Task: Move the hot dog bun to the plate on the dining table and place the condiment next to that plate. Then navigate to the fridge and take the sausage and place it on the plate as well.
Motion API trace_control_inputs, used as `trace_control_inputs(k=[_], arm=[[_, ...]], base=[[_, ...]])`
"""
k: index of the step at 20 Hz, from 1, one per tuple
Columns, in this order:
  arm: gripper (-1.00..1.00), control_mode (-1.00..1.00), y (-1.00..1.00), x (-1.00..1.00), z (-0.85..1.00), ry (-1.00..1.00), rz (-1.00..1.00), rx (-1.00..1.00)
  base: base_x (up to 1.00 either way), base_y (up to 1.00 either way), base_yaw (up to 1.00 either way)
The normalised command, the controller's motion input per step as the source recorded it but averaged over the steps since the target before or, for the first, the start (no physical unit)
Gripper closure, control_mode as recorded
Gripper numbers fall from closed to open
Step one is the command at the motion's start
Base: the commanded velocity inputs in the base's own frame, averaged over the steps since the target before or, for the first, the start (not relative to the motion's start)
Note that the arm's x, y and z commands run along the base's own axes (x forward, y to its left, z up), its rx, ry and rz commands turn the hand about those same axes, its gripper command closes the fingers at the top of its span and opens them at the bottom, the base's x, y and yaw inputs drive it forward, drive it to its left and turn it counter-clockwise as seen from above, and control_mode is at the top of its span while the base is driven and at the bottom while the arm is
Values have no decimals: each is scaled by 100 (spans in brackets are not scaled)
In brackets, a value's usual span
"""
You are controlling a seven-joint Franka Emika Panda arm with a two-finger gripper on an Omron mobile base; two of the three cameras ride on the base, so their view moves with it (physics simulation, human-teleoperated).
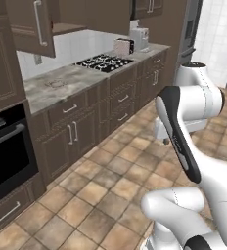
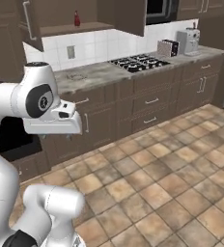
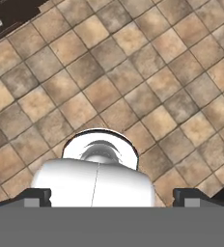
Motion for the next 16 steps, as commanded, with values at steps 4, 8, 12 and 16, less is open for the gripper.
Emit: trace_control_inputs(k=[4, 8, 12, 16], arm=[[-100, 100, 0, 0, 0, 0, 0, 0], [-100, 100, 0, 0, 0, 0, 0, 0], [-100, 100, 0, 0, 0, 0, 0, 0], [-100, 100, 0, 0, 0, 0, 0, 0]], base=[[100, -2, 13], [100, -13, 31], [100, -28, 43], [100, -36, 50]])
